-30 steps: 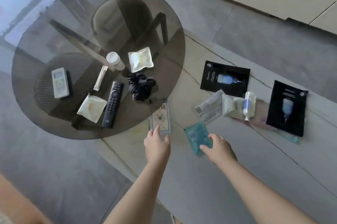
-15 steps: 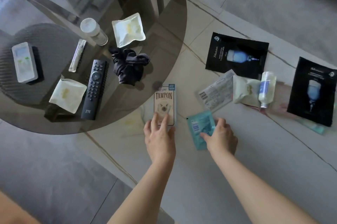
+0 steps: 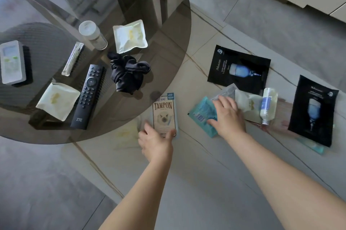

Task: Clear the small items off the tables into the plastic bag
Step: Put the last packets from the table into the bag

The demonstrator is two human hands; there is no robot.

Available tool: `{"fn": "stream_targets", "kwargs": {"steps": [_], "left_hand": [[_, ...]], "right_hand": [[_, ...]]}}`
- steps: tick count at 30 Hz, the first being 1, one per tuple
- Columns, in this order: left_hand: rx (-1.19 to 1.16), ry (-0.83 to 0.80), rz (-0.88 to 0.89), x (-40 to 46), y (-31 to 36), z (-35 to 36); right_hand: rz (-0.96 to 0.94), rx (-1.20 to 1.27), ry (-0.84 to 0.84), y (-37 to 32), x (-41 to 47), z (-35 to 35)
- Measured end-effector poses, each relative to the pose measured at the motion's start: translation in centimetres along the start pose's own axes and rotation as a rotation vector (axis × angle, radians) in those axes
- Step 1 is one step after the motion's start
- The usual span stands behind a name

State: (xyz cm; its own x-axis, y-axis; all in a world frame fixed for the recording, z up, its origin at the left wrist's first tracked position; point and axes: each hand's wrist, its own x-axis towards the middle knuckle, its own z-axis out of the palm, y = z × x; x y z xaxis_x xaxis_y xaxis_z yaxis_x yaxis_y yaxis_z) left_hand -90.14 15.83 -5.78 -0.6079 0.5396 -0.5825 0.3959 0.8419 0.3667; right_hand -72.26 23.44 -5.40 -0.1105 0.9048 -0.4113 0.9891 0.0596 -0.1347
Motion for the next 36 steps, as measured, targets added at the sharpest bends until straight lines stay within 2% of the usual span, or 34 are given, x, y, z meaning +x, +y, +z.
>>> {"fn": "stream_targets", "kwargs": {"steps": [2,4,8,13,16,19,23,28,32,36], "left_hand": [[0.023,-0.025,0.003,0.2,0.0,0.1],[0.004,-0.053,-0.024,0.3,0.0,0.0],[-0.019,-0.056,-0.079,0.4,0.1,0.0],[-0.073,-0.112,-0.186,-0.5,0.0,0.5],[-0.112,-0.161,-0.205,-1.8,-0.6,0.7],[-0.198,-0.217,-0.211,-3.6,-1.3,0.1],[-0.625,-0.306,-0.290,-6.7,-1.7,-1.9],[-0.895,-0.355,-0.365,-11.3,-1.9,-6.5],[-1.027,-0.328,-0.419,-15.4,-3.1,-11.2],[-1.135,-0.273,-0.473,-20.6,-4.7,-15.7]], "right_hand": [[-0.036,-0.100,-0.117,0.2,1.4,-0.4],[-0.076,-0.244,-0.162,0.5,2.4,-0.7],[-0.157,-0.430,-0.093,0.3,3.1,-0.9],[-0.222,-0.375,-0.048,-0.8,2.4,-0.6],[-0.204,-0.197,-0.038,-1.1,1.4,-1.3],[-0.090,0.025,-0.045,-1.3,0.2,-2.7],[0.206,0.669,-0.141,-1.3,-2.2,-4.7],[0.378,1.207,-0.260,-2.4,-7.7,-6.9],[0.425,1.461,-0.341,-4.1,-13.6,-9.8],[0.377,1.565,-0.443,-6.8,-20.2,-13.5]]}}
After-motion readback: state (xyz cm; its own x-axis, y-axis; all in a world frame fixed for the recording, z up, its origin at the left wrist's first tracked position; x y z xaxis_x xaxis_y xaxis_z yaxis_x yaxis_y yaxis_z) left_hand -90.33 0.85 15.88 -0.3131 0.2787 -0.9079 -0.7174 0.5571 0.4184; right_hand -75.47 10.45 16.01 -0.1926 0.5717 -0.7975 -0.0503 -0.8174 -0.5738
